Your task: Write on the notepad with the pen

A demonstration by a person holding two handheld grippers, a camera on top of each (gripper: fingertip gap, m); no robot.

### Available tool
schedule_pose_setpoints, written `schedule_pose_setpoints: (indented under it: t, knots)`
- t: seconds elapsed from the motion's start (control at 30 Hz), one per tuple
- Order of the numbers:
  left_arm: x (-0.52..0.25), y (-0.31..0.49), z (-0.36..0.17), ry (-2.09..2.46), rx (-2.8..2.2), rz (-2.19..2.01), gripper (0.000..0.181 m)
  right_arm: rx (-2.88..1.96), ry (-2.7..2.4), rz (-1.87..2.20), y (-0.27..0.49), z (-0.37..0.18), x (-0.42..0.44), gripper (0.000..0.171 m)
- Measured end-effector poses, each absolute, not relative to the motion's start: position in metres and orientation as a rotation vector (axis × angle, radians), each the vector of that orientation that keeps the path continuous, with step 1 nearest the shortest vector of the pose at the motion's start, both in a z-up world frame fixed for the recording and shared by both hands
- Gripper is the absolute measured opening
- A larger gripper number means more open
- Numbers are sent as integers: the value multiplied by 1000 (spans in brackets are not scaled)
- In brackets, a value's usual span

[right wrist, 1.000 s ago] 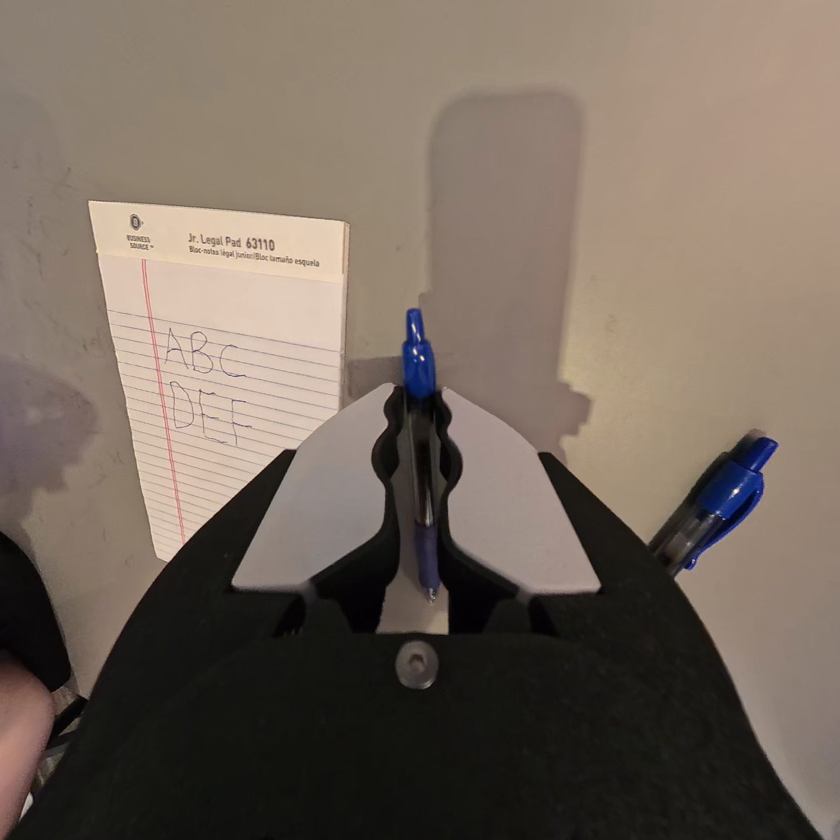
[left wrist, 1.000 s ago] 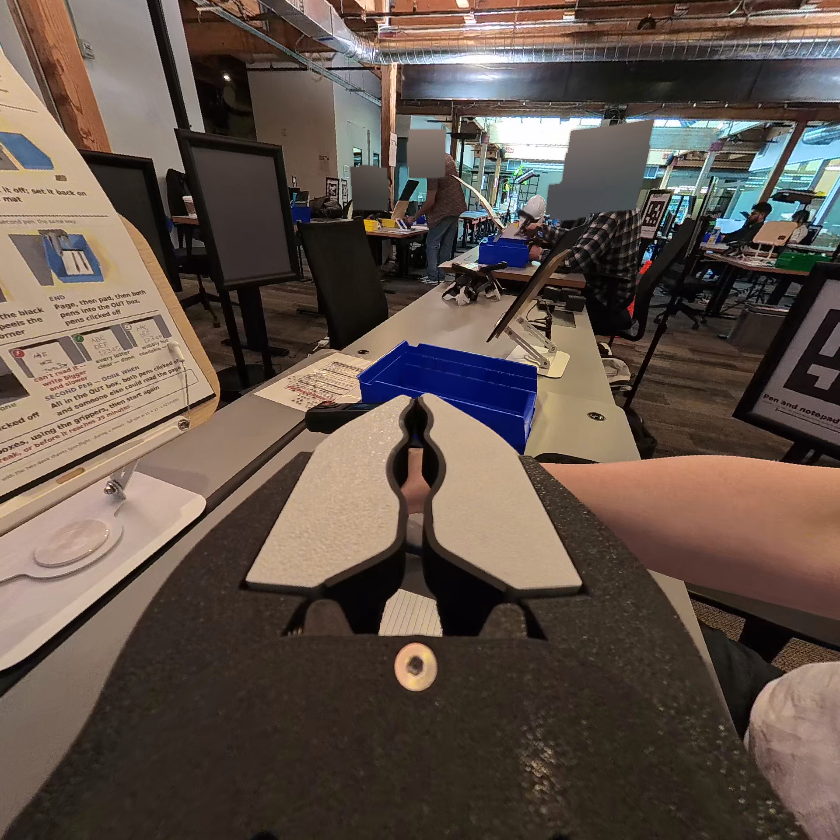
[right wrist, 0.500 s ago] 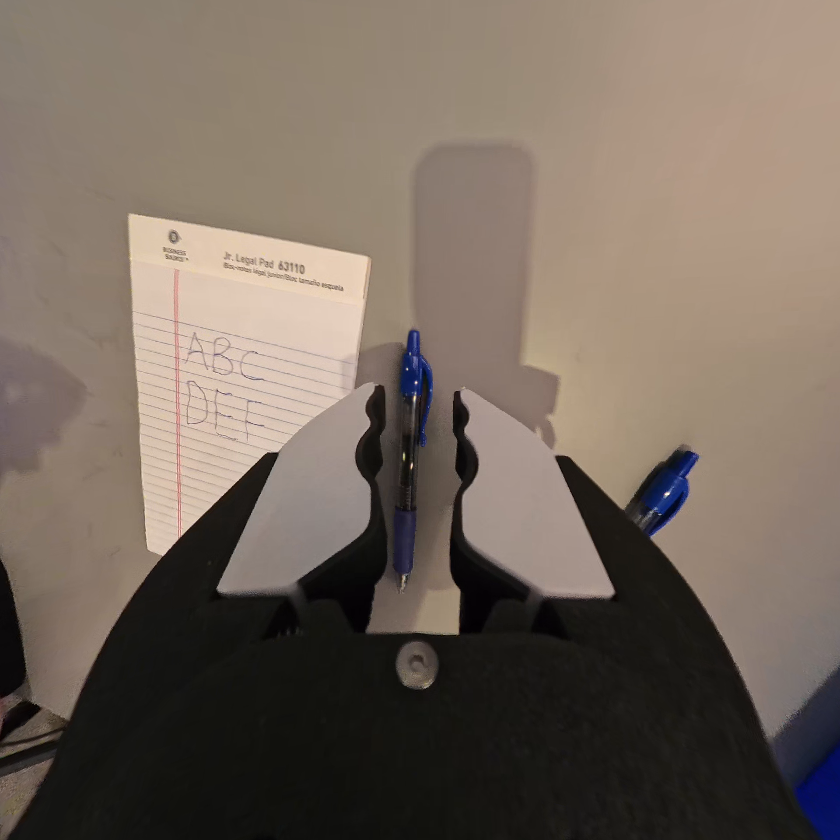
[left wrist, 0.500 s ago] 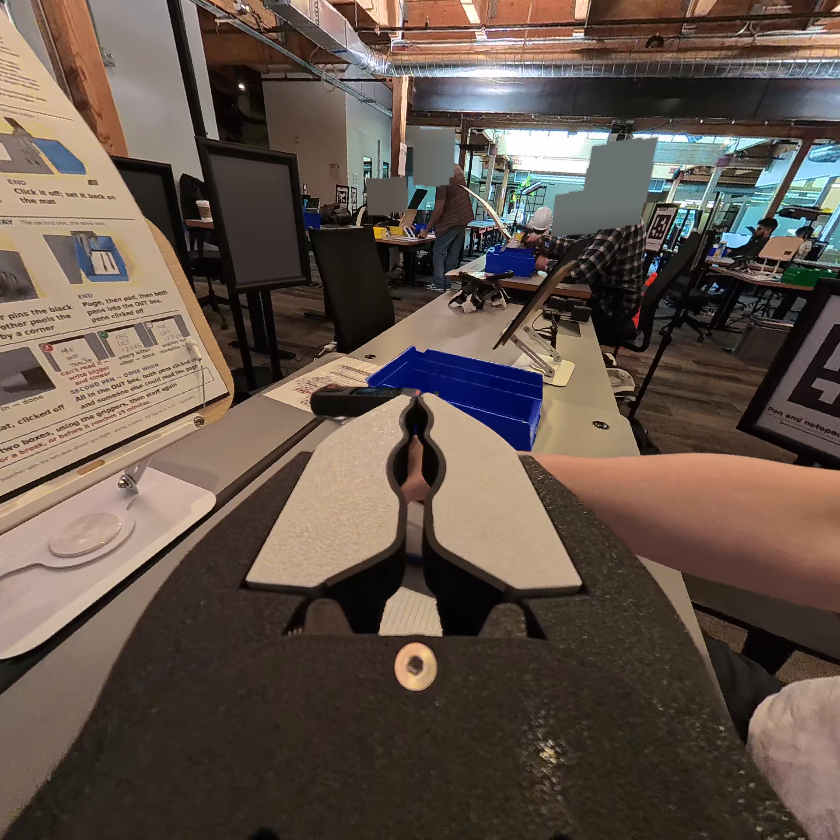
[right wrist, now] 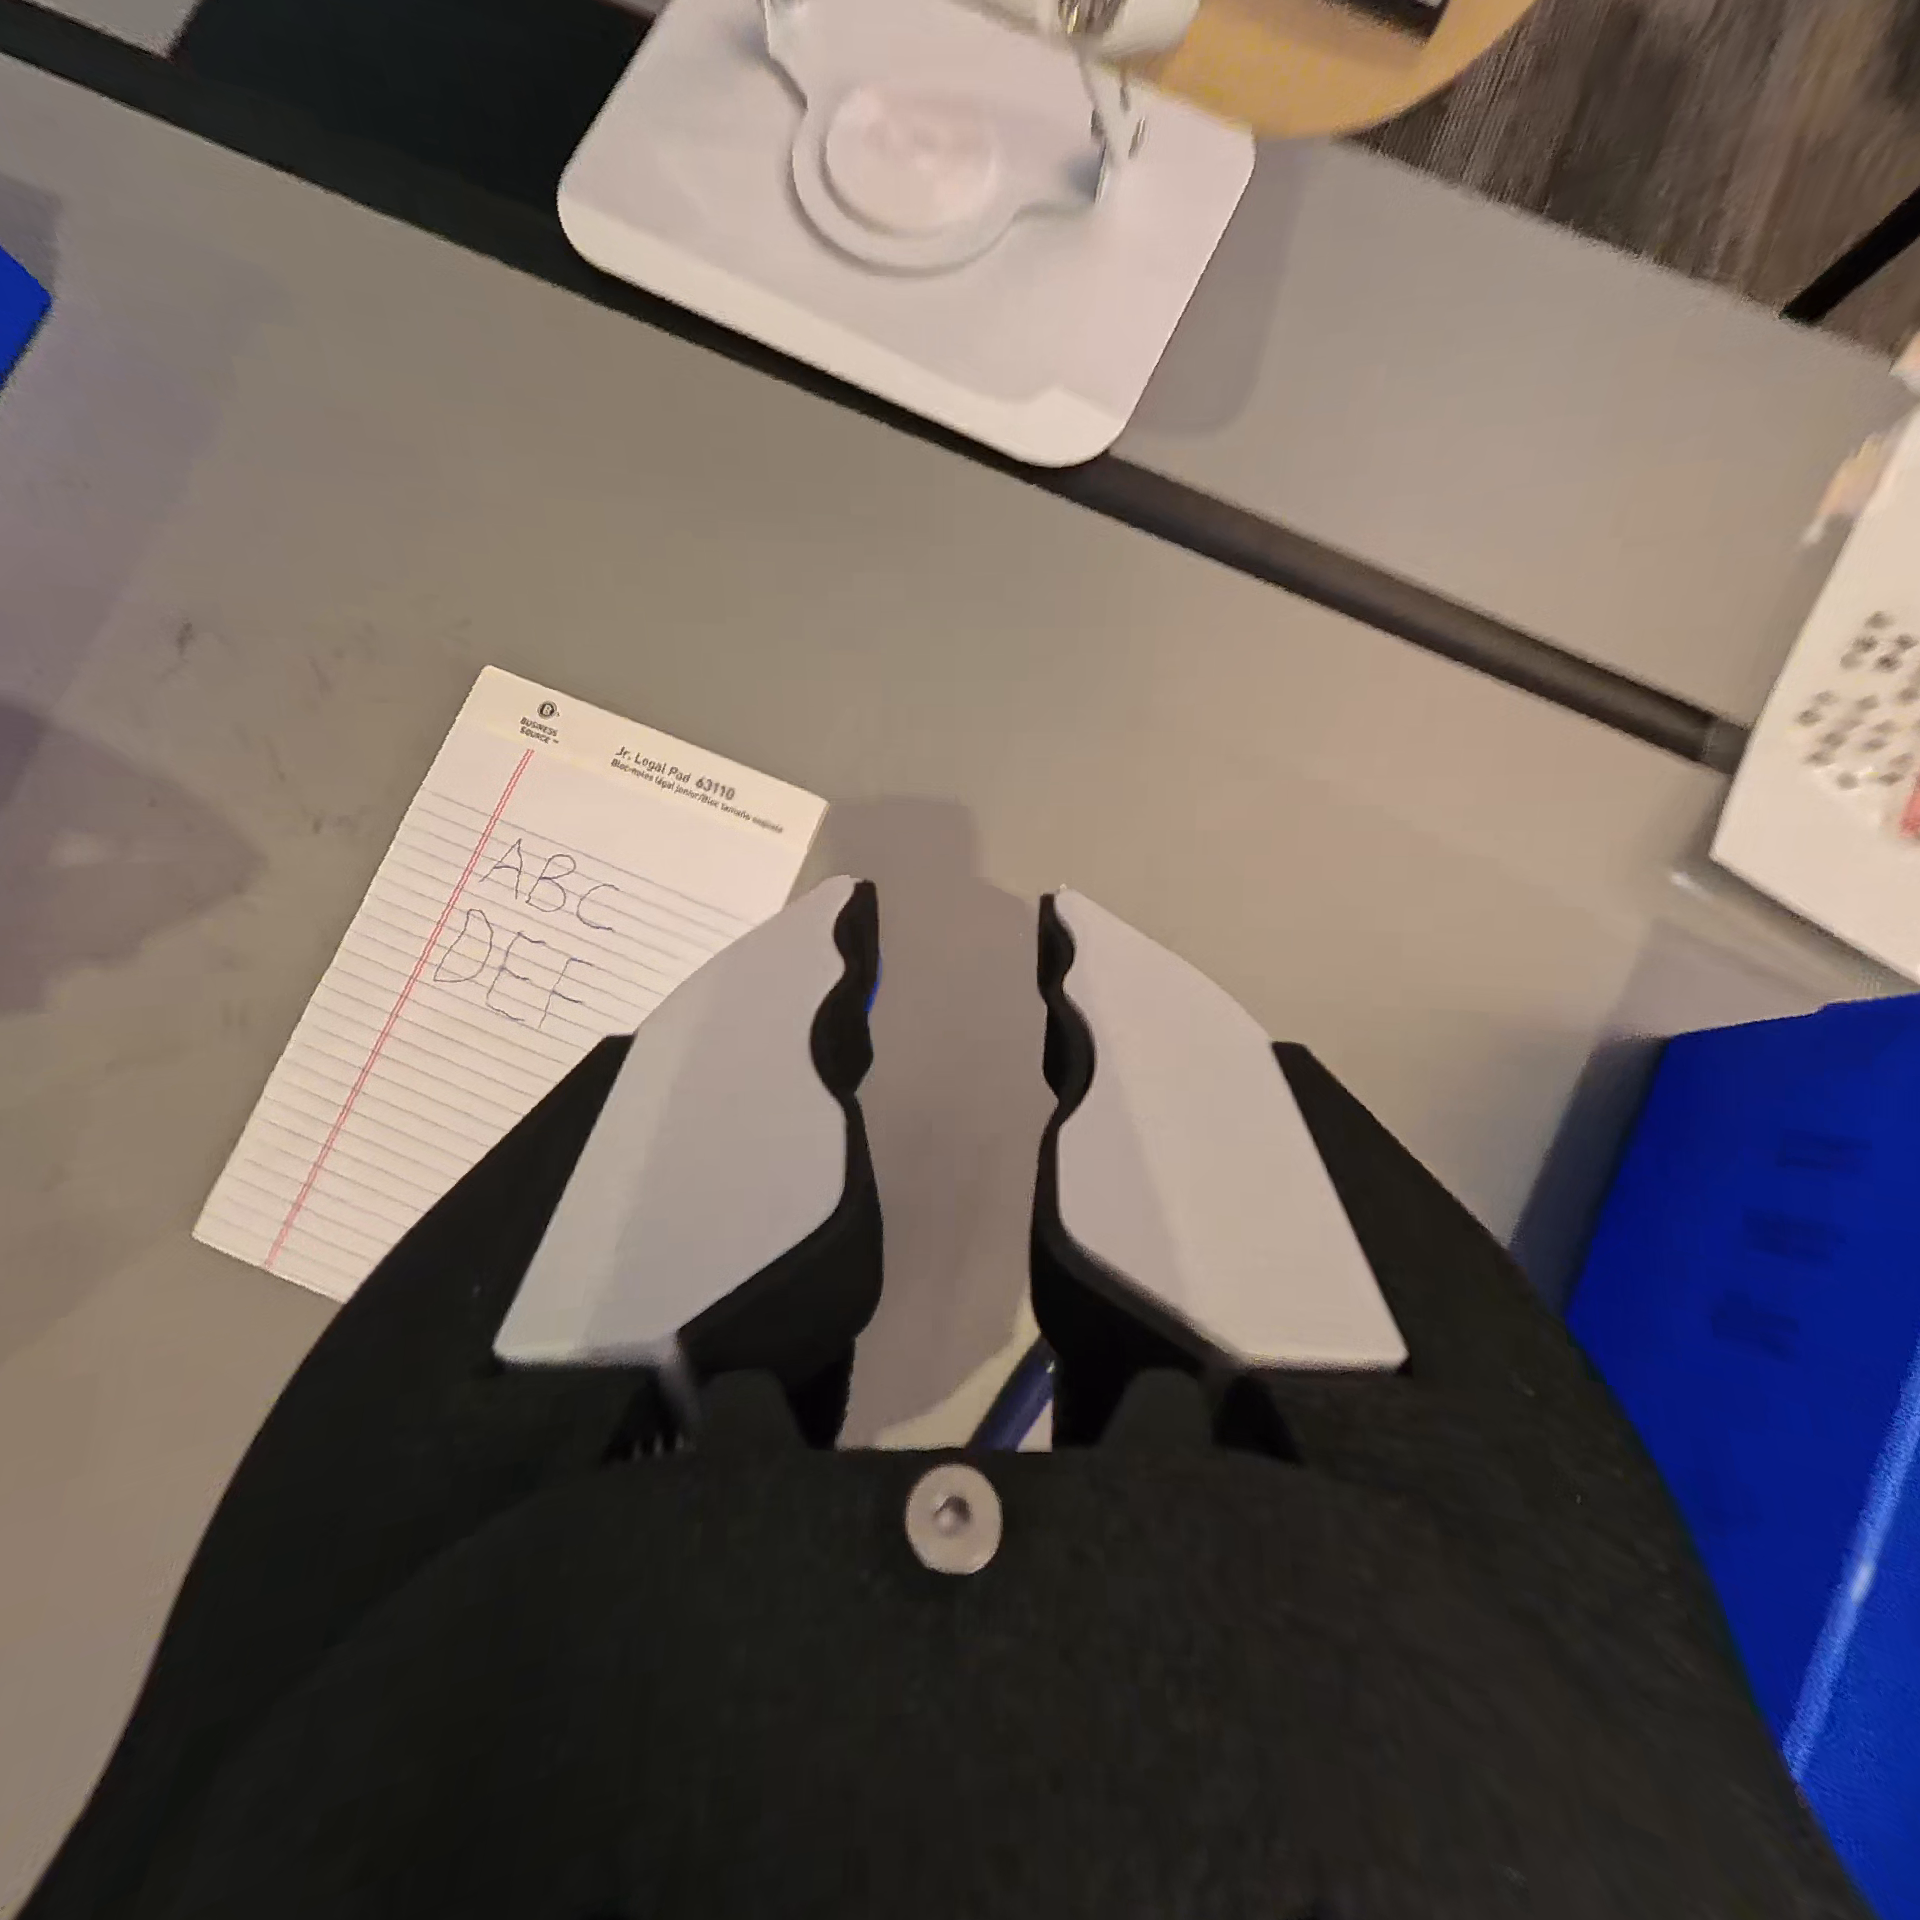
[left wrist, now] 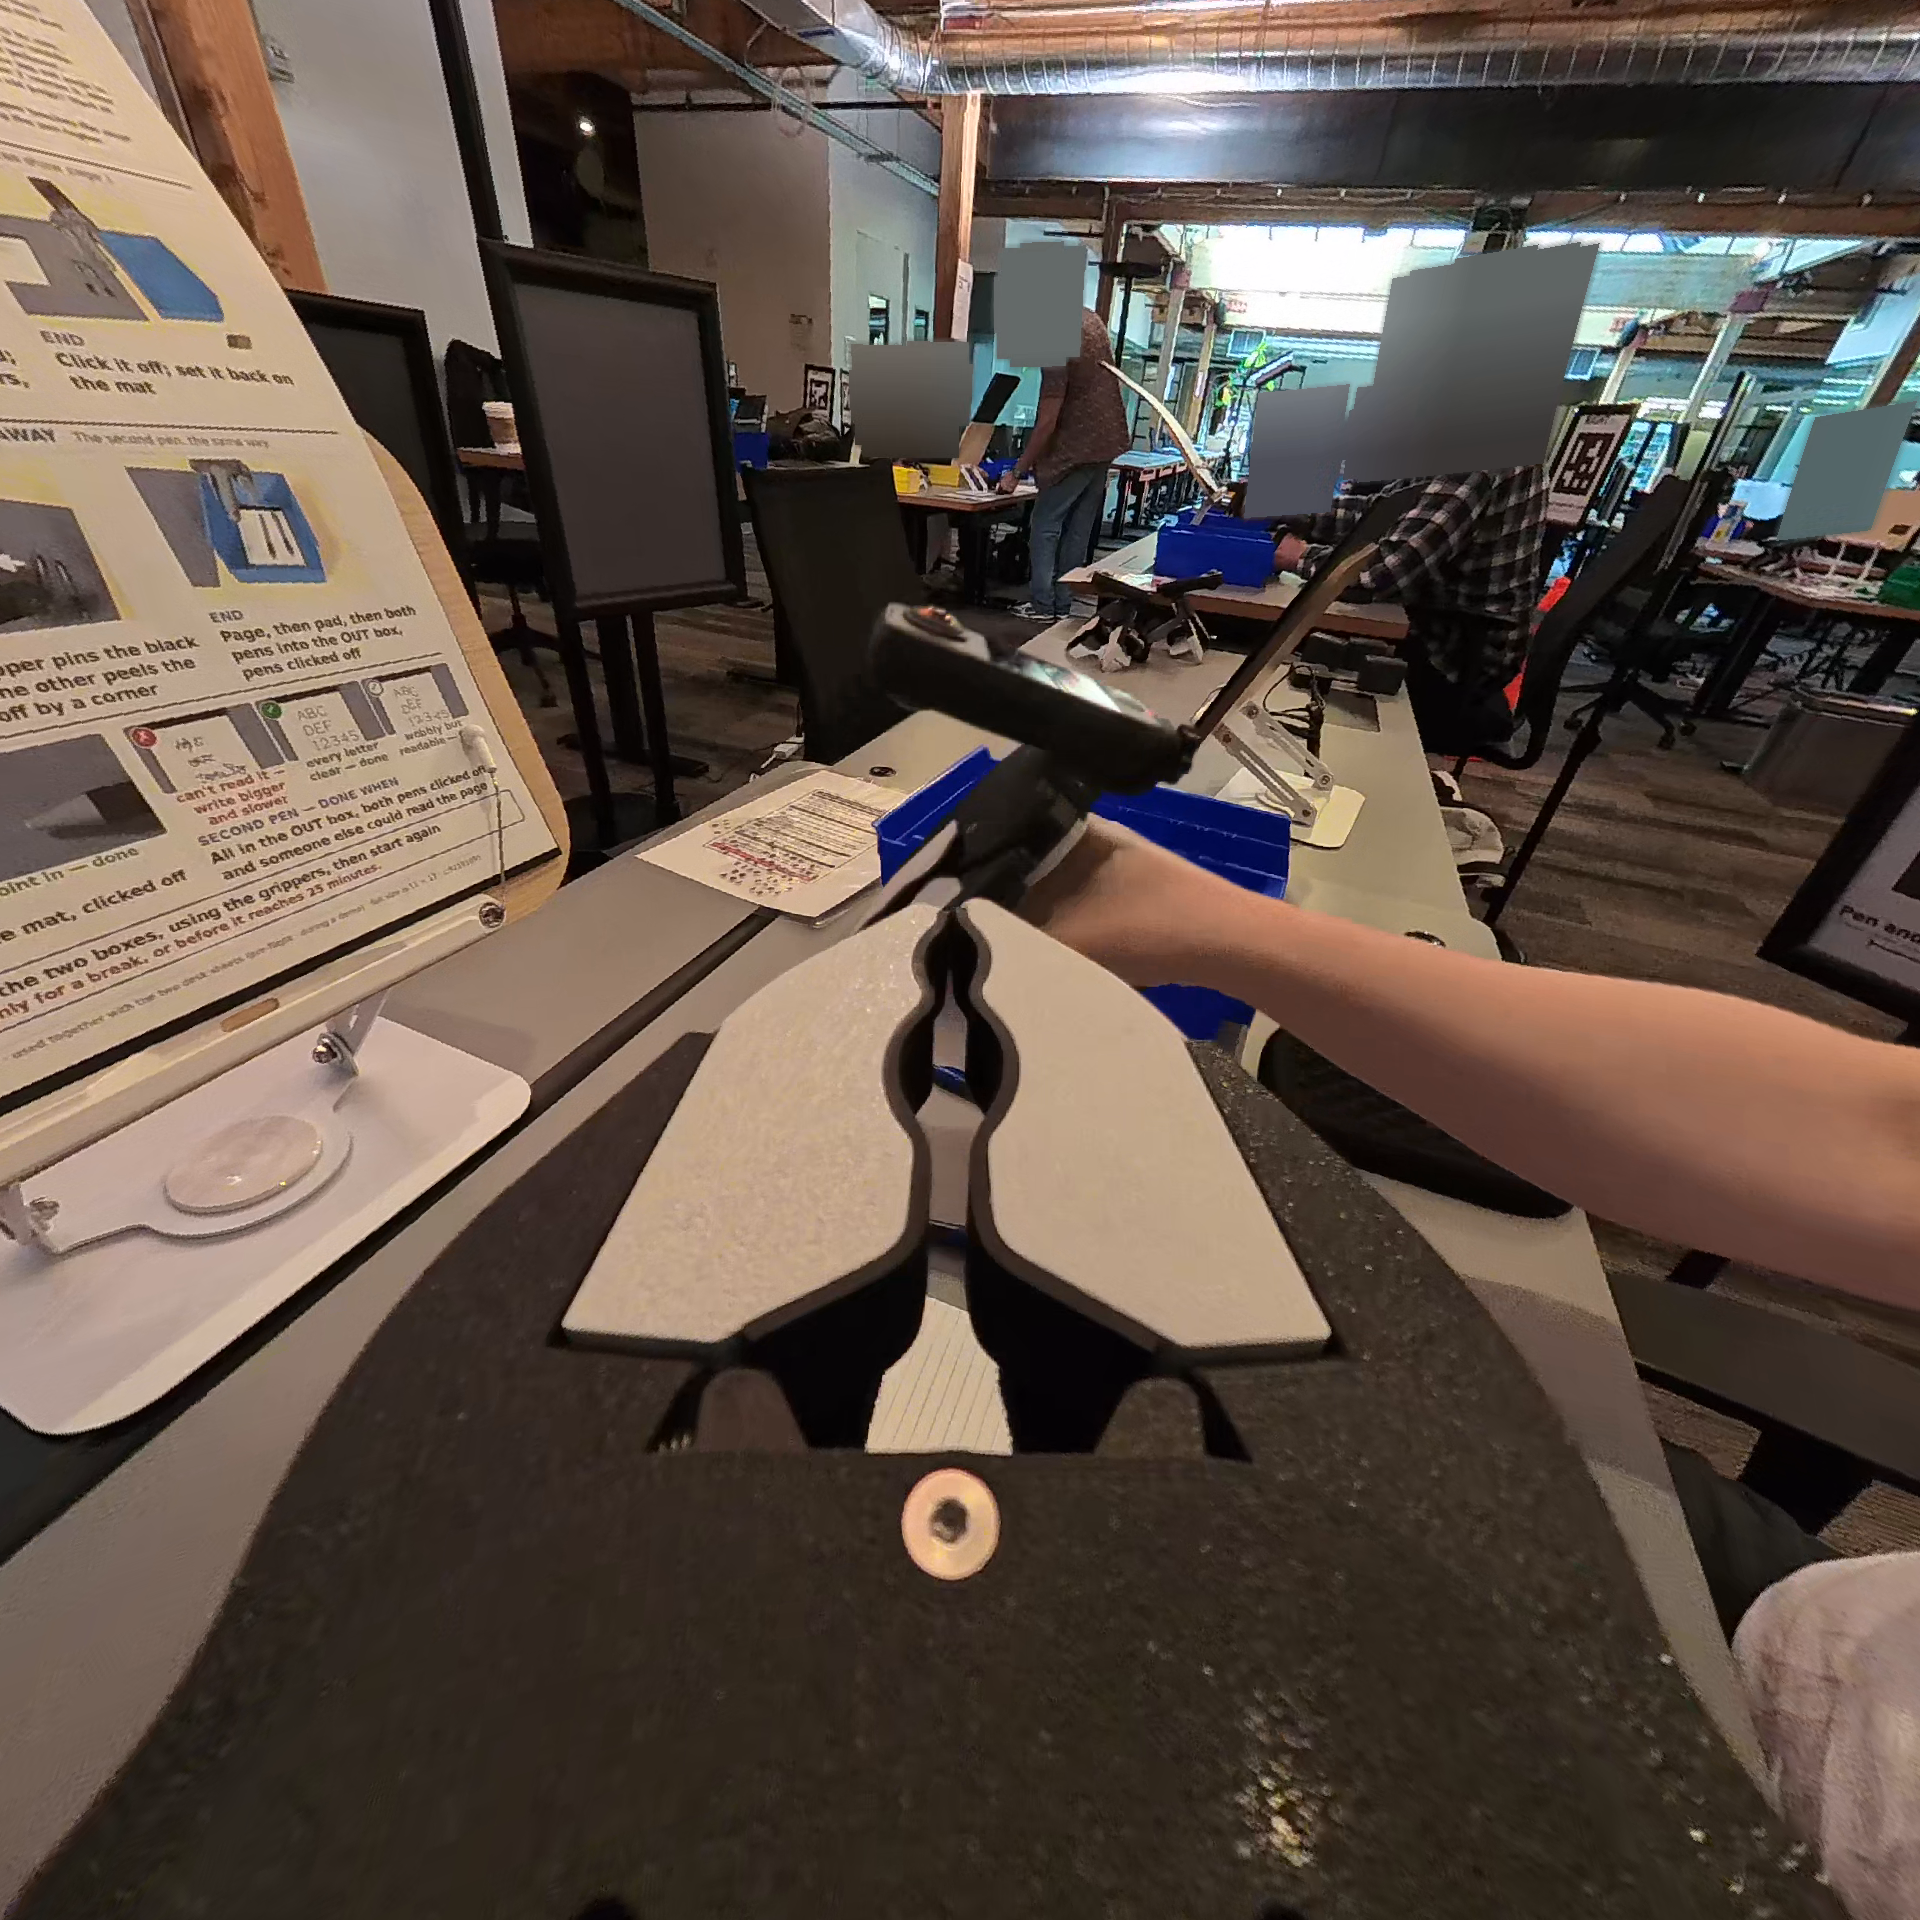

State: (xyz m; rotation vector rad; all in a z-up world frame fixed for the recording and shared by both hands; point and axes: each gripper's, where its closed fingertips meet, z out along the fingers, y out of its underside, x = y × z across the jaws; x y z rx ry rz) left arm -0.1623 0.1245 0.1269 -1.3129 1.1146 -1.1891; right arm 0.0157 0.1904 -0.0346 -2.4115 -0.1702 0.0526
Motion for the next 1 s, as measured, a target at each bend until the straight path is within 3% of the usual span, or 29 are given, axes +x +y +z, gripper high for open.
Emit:
schedule_pose_setpoints:
  t: [0.6, 1.0]
  knots:
    - [-150, 115, 130, 1145, -1177, -1184, 0, -2063, -348, 75, 164, 35, 44, 31]
    - [-135, 129, 110, 1133, -1227, -1159, 0, -1976, -318, 135, 154, 34, 70, 32]
